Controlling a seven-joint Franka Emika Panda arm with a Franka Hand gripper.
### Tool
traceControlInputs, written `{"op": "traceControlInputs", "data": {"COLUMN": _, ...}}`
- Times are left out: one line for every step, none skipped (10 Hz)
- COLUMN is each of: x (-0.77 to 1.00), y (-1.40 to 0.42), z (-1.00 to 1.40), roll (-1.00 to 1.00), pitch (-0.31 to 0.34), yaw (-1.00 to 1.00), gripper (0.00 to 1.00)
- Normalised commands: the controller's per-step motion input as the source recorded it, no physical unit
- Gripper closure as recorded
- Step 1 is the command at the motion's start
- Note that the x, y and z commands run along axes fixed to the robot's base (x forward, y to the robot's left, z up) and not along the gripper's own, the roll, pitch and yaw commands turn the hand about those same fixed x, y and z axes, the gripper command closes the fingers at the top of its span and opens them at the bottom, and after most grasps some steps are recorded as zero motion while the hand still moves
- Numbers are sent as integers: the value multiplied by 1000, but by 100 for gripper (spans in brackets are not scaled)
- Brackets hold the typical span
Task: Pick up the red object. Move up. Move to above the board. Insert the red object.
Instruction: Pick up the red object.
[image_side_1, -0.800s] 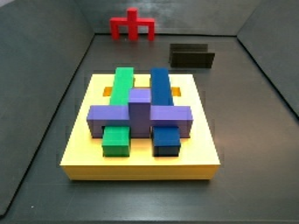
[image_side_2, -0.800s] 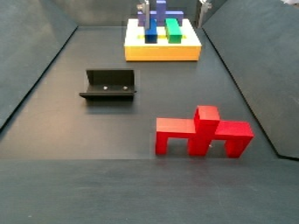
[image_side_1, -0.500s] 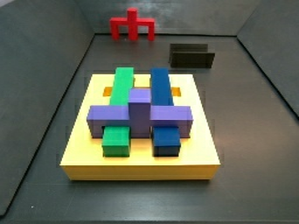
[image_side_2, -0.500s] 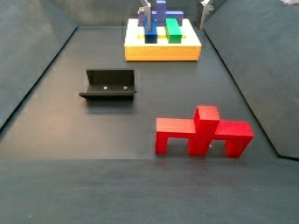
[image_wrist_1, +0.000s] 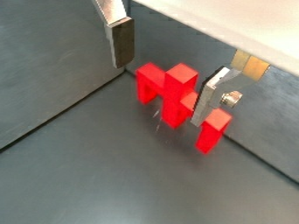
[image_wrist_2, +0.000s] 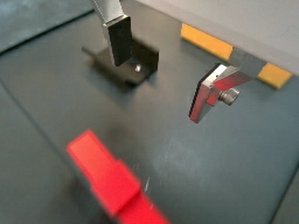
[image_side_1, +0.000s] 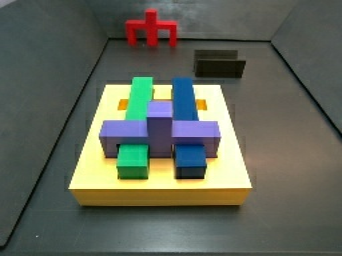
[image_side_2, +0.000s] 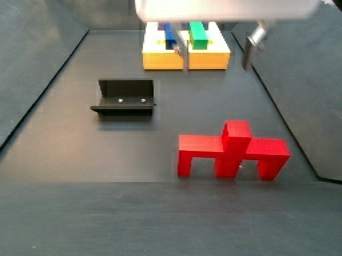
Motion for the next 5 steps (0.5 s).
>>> {"op": "traceControlInputs", "data": {"x": -303, "y": 771, "z": -506, "roll": 0, "pitch": 0, "yaw": -197, "gripper": 0}}
{"op": "traceControlInputs", "data": {"x": -311, "y": 740, "z": -431, "roll": 0, "pitch": 0, "yaw": -220, "gripper": 0}}
{"op": "traceControlInputs", "data": {"x": -217, "y": 746, "z": -294, "roll": -70, "pitch": -10, "yaw": -151, "gripper": 0}}
{"op": "traceControlInputs", "data": {"x": -29, "y": 729, "z": -151, "roll": -127, "pitch": 0, "yaw": -49, "gripper": 0}}
{"op": "traceControlInputs", "data": {"x": 0, "y": 689, "z": -89, "roll": -107, "pitch": 0, "yaw": 0, "gripper": 0}}
